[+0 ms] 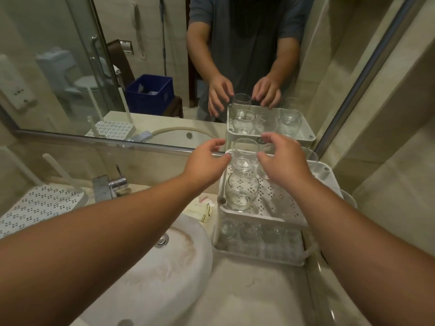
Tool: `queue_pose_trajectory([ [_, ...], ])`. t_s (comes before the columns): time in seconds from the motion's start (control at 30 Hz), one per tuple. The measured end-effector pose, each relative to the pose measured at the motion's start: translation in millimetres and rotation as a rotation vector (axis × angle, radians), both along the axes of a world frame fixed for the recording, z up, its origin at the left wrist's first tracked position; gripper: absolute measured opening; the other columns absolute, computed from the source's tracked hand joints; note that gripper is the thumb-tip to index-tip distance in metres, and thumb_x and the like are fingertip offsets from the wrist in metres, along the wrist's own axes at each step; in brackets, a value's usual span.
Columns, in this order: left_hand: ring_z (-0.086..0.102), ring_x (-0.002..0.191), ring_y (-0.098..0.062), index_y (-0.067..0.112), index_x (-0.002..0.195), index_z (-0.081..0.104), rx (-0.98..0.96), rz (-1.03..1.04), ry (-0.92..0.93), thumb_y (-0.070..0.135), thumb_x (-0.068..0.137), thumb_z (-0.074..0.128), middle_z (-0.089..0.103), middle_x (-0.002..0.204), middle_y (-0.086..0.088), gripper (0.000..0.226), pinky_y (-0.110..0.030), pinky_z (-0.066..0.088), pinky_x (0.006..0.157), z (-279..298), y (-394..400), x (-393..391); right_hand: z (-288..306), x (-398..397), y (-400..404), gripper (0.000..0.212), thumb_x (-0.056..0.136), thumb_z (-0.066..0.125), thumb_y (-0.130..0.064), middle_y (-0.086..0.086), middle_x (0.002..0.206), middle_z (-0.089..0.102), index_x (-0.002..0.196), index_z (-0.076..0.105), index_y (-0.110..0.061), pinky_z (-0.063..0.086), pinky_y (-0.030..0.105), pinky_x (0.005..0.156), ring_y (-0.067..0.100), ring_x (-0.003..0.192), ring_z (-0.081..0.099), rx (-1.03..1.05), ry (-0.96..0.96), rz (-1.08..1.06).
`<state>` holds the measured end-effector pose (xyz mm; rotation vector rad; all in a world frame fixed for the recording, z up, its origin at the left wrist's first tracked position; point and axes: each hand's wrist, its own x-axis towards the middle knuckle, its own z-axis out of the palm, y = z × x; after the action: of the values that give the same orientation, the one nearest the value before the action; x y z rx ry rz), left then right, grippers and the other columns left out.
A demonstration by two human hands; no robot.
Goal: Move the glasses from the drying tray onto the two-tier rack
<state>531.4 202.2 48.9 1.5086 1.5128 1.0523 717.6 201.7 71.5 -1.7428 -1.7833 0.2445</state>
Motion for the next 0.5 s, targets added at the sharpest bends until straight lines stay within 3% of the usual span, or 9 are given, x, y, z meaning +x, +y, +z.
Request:
queue_pose_trajectory([
  [0.1, 0.052, 0.130, -0.022, 0.029, 0.146, 0.046, 0.046, -0.112, 0.128, 0.033, 0.087, 0.075, 0.053, 0.146, 0.000, 0.065, -0.037, 0.045, 0.105, 2.6, 20.0, 2.4, 8.5, 4.1, 14.2, 0.058, 0.087, 0.070, -0.032, 0.000, 0.138, 0.054, 0.141, 0.048, -0.027, 0.037, 0.042, 0.106, 0.027, 0.129, 0.042, -0.123, -0.202, -0.007],
  [0.2, 0.048, 0.134, -0.021, 0.029, 0.150, 0.039, 0.084, -0.247, 0.296, 0.036, 0.082, 0.080, 0.048, 0.150, 0.000, 0.080, -0.027, 0.039, 0.096, 0.8, 38.1, 8.4, 7.1, 7.7, 20.5, 0.067, 0.084, 0.071, -0.040, 0.002, 0.140, 0.053, 0.143, 0.043, -0.029, 0.038, 0.050, 0.105, 0.026, 0.129, 0.046, -0.243, -0.302, -0.012],
  [0.27, 0.047, 0.136, -0.020, 0.027, 0.152, 0.036, 0.112, -0.290, 0.382, 0.038, 0.079, 0.081, 0.047, 0.152, 0.000, 0.086, -0.026, 0.038, 0.098, -0.7, 48.6, 11.4, 3.4, 6.2, 22.9, 0.067, 0.084, 0.070, -0.043, 0.001, 0.144, 0.050, 0.144, 0.043, -0.029, 0.032, 0.054, 0.109, 0.025, 0.133, 0.043, -0.247, -0.337, -0.012],
  [0.4, 0.049, 0.134, -0.021, 0.024, 0.151, 0.038, 0.128, -0.311, 0.444, 0.040, 0.078, 0.082, 0.050, 0.149, -0.002, 0.087, -0.031, 0.040, 0.103, -4.2, 64.7, 14.1, -0.6, -2.4, 28.9, 0.059, 0.088, 0.065, -0.048, -0.005, 0.147, 0.045, 0.142, 0.046, -0.032, 0.013, 0.065, 0.114, 0.021, 0.141, 0.032, -0.231, -0.382, -0.033],
  [0.5, 0.058, 0.123, -0.021, 0.023, 0.148, 0.044, 0.139, -0.321, 0.475, 0.036, 0.082, 0.079, 0.057, 0.143, -0.003, 0.076, -0.029, 0.044, 0.096, -10.2, 69.7, 12.8, -6.0, -6.2, 30.2, 0.055, 0.089, 0.065, -0.047, -0.005, 0.145, 0.045, 0.140, 0.048, -0.035, 0.013, 0.066, 0.113, 0.021, 0.139, 0.033, -0.239, -0.383, -0.010],
])
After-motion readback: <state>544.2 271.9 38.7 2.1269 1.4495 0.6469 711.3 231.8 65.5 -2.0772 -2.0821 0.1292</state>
